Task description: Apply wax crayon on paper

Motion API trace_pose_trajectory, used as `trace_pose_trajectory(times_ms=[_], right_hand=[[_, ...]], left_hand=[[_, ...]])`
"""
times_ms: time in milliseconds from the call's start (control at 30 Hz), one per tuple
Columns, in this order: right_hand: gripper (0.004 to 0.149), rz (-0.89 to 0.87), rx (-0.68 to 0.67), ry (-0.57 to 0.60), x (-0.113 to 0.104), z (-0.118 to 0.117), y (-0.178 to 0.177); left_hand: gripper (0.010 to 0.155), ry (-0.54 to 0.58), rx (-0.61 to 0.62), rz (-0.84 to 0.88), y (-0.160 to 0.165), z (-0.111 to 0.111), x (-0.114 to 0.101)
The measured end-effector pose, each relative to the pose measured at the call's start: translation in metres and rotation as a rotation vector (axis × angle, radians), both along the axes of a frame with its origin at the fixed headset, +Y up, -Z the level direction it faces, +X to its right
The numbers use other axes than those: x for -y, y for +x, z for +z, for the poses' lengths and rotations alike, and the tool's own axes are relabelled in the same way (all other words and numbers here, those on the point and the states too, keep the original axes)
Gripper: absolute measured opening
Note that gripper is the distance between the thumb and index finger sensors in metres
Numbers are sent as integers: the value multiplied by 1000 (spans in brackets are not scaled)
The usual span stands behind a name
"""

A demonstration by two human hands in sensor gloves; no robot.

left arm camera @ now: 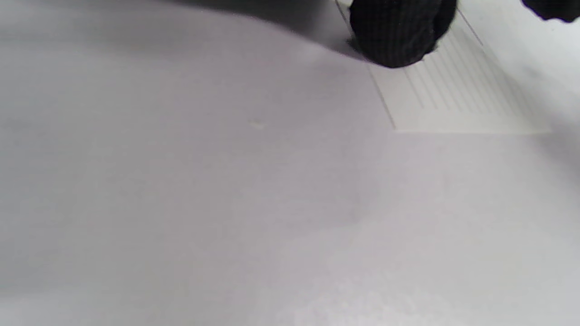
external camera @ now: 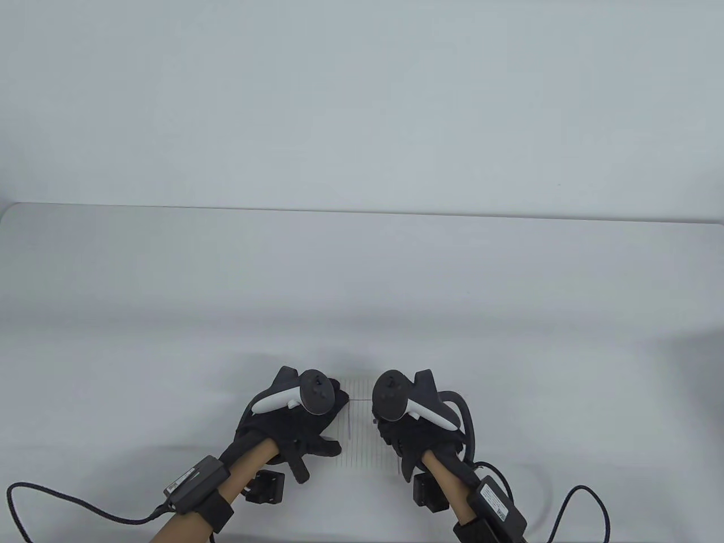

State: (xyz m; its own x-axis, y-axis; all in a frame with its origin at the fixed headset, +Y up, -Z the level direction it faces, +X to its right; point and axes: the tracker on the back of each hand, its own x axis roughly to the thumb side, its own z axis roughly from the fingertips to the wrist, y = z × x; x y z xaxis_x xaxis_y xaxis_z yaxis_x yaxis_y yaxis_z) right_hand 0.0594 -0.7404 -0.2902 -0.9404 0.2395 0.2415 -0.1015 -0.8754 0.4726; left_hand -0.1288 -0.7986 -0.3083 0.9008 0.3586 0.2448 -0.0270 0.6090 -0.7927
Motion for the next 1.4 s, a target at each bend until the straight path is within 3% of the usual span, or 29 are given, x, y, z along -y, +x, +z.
trace_pose_trajectory(times_ms=[433, 733, 1133, 1400], right_hand=[[42, -12, -108, 12, 17, 13, -31], [40, 140, -111, 83, 14, 15, -41], [40, 205, 40, -89, 12, -1, -3], [40, 200, 99, -140, 13, -7, 13]], left_hand=[[89, -8, -4, 10, -1, 0, 1], [89, -4, -3, 6, -1, 0, 0], [89, -6, -4, 5, -1, 0, 1], [89, -8, -5, 7, -1, 0, 1]])
